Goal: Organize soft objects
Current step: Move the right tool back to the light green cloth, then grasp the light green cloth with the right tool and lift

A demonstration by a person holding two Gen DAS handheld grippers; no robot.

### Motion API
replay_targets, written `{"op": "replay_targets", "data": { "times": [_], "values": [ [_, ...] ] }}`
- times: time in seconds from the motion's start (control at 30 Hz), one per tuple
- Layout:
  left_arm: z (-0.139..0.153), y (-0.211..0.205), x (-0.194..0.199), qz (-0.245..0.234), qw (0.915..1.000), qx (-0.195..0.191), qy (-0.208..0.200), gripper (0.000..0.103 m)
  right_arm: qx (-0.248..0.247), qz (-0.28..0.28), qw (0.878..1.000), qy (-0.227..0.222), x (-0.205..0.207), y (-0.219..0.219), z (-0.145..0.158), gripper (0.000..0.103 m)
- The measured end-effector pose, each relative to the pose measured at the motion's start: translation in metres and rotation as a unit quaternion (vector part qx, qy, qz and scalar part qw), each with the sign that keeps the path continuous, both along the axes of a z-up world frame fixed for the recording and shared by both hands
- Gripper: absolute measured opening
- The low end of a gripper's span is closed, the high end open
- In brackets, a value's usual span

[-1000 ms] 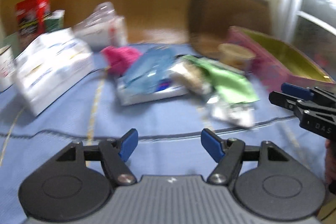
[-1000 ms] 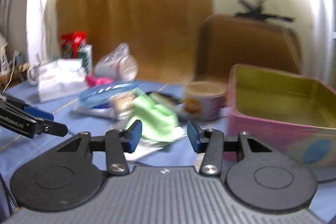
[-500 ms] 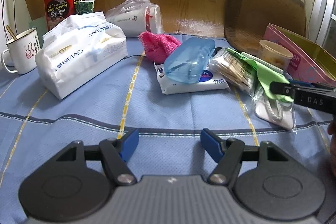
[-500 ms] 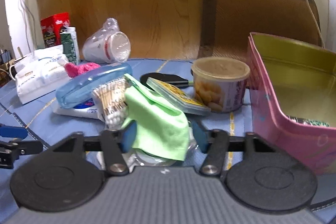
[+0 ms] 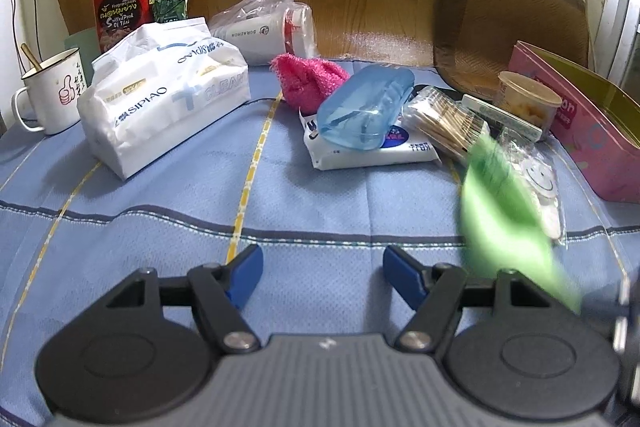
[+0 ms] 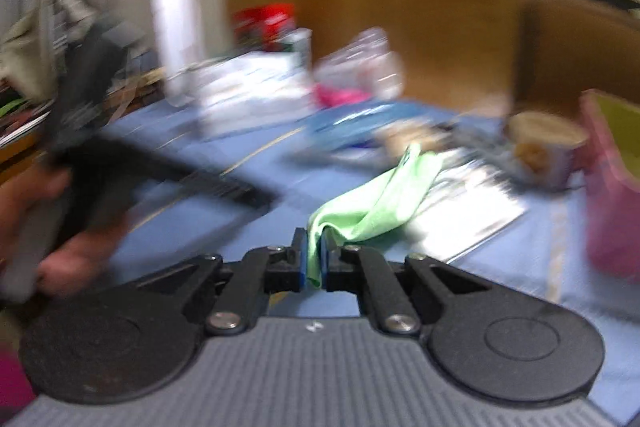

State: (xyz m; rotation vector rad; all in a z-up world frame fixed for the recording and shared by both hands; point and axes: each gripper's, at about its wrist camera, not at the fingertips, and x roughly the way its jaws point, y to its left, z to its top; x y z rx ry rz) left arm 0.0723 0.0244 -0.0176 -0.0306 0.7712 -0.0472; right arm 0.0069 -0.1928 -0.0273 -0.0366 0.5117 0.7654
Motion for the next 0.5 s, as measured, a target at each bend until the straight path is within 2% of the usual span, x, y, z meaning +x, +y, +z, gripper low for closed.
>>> {"op": "replay_targets", "data": {
  "times": [0.1, 0.2, 0.23, 0.27, 0.5],
  "values": [
    [0.000, -0.001, -0.002, -0.001, 1.0000, 0.003, 0.000, 0.068, -0.008, 0.033, 0.999, 0.009, -0.023, 0.009, -0.005, 0.013],
    [-0.001, -0.001, -0.004, -0.003, 1.0000, 0.005, 0.000, 0.068, -0.027, 0.021, 0.999, -0.009, -0.033, 0.015, -0.008, 0.036],
    [-0.001, -0.001, -0.005, -0.003, 1.0000, 0.005, 0.001, 0.068, -0.027, 0.011, 0.999, -0.012, -0.034, 0.014, -0.007, 0.048],
    [0.000, -0.001, -0.006, -0.004, 1.0000, 0.004, 0.001, 0.068, -0.024, 0.003, 1.000, -0.014, -0.034, 0.012, -0.006, 0.053],
    [0.000, 0.001, -0.010, -0.006, 1.0000, 0.002, 0.004, 0.068, -0.015, -0.028, 0.999, -0.017, -0.028, 0.004, -0.004, 0.063]
  ]
}}
